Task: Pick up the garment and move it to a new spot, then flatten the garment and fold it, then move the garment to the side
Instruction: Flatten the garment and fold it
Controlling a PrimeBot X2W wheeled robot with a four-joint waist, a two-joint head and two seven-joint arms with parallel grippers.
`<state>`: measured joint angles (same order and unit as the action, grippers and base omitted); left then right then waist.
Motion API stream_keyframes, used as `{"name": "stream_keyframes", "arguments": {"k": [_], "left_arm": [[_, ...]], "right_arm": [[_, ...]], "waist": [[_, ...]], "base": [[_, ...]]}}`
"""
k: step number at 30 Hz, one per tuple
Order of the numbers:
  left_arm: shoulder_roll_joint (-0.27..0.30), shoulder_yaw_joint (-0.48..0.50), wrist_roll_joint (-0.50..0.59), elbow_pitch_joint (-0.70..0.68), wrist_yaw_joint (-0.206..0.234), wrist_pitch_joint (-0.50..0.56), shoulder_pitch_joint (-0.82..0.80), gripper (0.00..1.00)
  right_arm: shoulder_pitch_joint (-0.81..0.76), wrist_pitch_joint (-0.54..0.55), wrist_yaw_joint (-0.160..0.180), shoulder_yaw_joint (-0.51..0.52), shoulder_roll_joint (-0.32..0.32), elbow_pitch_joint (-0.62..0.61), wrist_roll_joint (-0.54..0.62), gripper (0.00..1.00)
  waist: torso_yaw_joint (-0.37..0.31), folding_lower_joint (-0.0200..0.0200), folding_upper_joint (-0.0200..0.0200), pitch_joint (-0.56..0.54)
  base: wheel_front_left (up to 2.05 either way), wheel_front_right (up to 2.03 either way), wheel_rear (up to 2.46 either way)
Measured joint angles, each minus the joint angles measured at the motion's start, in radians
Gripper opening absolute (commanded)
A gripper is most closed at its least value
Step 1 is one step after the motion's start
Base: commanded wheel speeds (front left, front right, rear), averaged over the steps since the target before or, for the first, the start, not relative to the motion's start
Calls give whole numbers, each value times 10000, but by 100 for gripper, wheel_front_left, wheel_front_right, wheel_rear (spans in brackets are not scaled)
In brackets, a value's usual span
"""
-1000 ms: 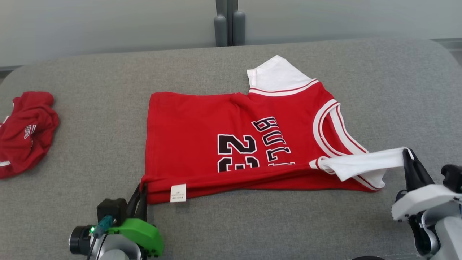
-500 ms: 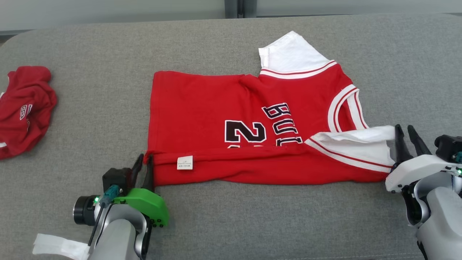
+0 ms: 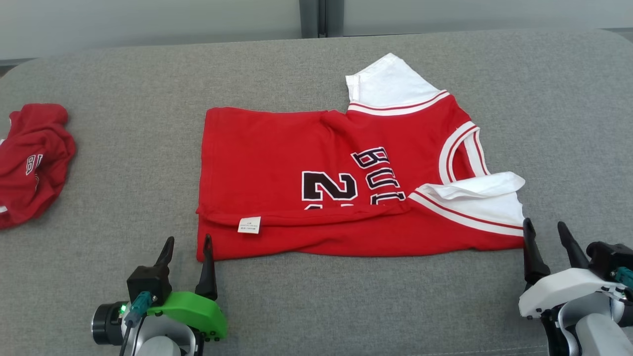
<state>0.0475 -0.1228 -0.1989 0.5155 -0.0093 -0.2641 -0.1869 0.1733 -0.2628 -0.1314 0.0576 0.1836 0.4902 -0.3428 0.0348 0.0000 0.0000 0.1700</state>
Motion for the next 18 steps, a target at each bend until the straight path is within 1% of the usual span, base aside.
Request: {"name": "stream_keyframes", "arguments": {"k": [6, 13, 18], "left_arm": [[2, -176, -40, -56, 8, 0, 118, 100], [2, -311, -105, -59, 6, 0, 117, 100], [4, -311, -104, -40, 0, 0, 111, 100]], "right_arm": [[-96, 0, -2, -564, -33, 527, -311, 100], [289, 0, -2, -447, -48, 1012, -575, 100], [697, -35, 0, -848, -40, 1948, -698, 100]], "waist": [[-38, 0, 0, 9], [116, 0, 0, 106], [281, 0, 0, 202]], "base": [[0, 0, 0], [0, 0, 0], [0, 0, 0]]}}
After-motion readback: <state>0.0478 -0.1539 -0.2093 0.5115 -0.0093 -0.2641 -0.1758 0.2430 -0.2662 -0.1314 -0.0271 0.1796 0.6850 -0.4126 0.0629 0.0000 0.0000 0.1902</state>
